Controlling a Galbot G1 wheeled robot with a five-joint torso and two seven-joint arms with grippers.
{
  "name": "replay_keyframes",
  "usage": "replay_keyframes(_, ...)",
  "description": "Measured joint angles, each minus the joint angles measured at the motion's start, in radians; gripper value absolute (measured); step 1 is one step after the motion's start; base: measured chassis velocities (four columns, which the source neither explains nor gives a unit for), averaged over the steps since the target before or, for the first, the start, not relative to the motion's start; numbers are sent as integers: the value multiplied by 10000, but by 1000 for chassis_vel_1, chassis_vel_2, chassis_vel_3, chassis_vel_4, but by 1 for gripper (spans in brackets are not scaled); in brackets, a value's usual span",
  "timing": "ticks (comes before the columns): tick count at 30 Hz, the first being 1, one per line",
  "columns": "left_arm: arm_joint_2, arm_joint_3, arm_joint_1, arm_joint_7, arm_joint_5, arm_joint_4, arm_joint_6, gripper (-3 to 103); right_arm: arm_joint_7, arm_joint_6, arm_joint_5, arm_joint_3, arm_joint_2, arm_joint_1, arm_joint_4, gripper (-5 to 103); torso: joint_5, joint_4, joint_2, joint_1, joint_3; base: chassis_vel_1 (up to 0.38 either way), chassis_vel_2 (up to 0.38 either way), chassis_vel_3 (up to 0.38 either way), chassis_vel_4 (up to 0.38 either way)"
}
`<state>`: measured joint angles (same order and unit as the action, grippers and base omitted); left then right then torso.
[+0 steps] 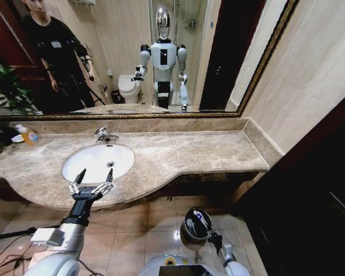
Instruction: Pick up the trash from the sink and place it in the trash bin.
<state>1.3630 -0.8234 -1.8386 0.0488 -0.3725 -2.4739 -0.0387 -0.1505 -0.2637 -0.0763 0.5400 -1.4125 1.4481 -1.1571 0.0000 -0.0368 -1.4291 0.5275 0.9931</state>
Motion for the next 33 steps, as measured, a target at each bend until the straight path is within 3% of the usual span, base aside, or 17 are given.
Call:
replay_keyframes(1,0,1,0,0,0,0,0,100,113,-36,0,-7,-9,-15,17,17,0,0,0,0,0,0,0,0,0)
replay_keyframes(3,0,0,0,0,0,0,0,100,210,-53,0,-14,-20,-24,24,17,0,0,0,0,0,0,0,0,0)
replay_keyframes(9,0,0,0,0,0,0,0,100,481,-80,0,-30,-57,-19,-12,44,0,0,0,0,0,0,0,0,0)
replay_keyframes(12,0,0,0,0,0,0,0,100,498,-80,0,-34,-69,-1,-44,50,1,0,0,0,0,0,0,0,0)
replay_keyframes(13,0,1,0,0,0,0,0,100,505,-80,-2,-37,-75,17,-74,61,0,0,0,0,0,0,0,0,0)
replay_keyframes(15,0,1,0,0,0,0,0,100,506,-81,-3,-40,-80,22,-82,61,0,0,0,0,0,0,0,0,0)
replay_keyframes(22,0,0,0,0,0,0,0,100,530,-79,-4,-59,-140,33,-89,93,0,0,0,0,0,0,0,0,0)
replay_keyframes(33,0,0,0,0,0,-1,0,100,606,-75,-12,-57,-133,72,-230,100,1,0,0,0,0,0,0,0,0)
